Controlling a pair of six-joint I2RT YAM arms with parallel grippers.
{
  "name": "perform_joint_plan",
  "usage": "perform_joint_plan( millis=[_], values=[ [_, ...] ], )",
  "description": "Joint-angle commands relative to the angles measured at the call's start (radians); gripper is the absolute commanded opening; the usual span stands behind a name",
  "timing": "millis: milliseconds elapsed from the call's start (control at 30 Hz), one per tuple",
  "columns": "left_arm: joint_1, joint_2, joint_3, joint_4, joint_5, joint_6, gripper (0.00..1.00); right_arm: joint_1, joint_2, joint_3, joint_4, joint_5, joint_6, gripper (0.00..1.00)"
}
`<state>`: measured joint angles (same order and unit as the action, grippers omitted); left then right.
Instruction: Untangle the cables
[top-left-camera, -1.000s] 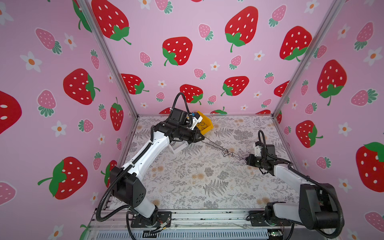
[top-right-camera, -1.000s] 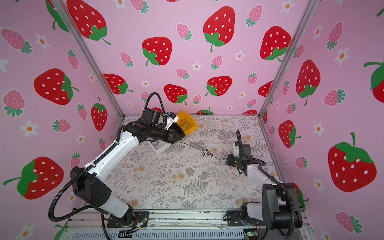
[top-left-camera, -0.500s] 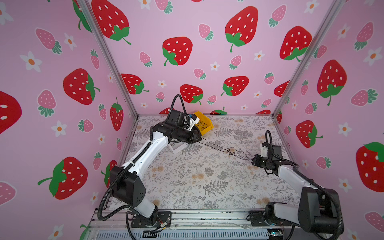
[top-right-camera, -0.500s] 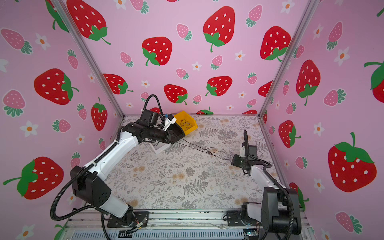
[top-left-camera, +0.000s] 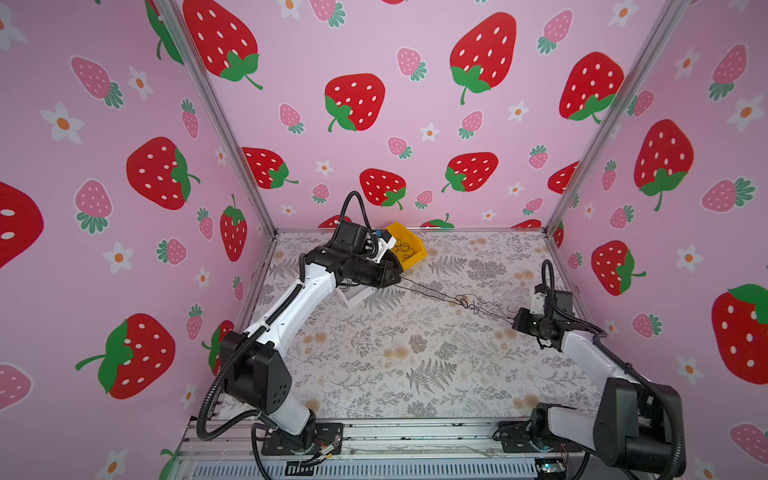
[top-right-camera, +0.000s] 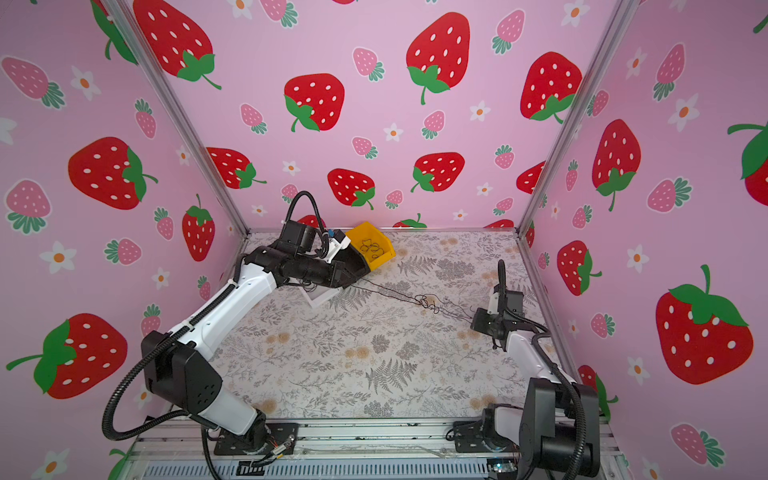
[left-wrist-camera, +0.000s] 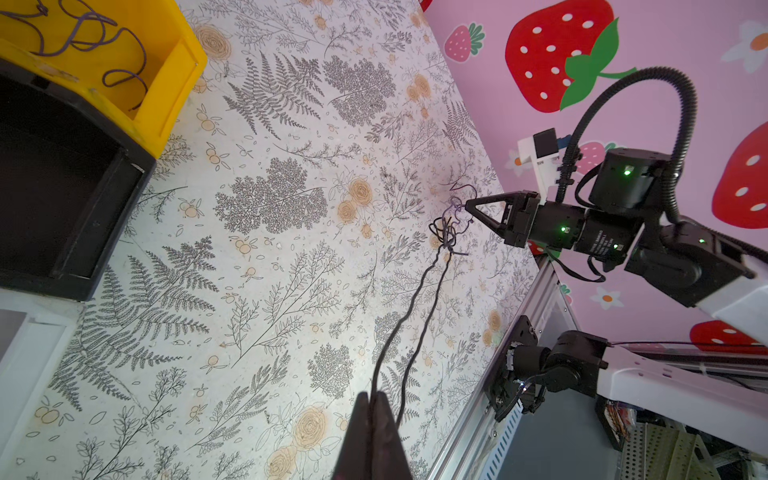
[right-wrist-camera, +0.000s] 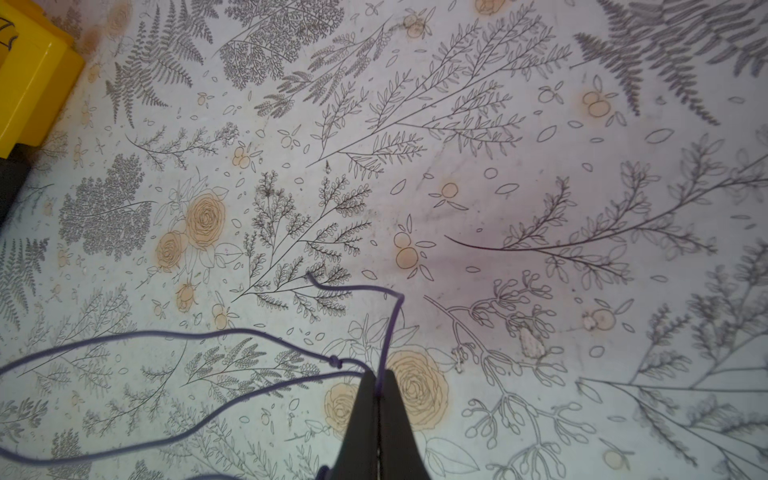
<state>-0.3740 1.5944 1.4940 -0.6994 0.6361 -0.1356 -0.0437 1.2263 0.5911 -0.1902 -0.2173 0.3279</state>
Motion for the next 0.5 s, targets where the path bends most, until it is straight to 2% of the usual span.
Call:
perform_joint_plan(
  millis=[0, 233, 467],
  values=[
    [0.012, -0.001, -0.009, 0.009, 0.008, 0.008, 0.0, -0.015, -0.002, 0.024, -0.037, 0.021, -0.021, 0.0],
    [0.017, 0.018, -0.03, 0.009, 0.0, 0.01, 0.0, -0.018, 0.006, 0.025, -0.051, 0.057, -0.026, 0.0],
    [0.007, 0.062, -0.055, 0.046, 0.04, -0.039, 0.0, -0.005, 0.036, 0.018, -0.031, -0.012, -0.017, 0.0]
  ],
)
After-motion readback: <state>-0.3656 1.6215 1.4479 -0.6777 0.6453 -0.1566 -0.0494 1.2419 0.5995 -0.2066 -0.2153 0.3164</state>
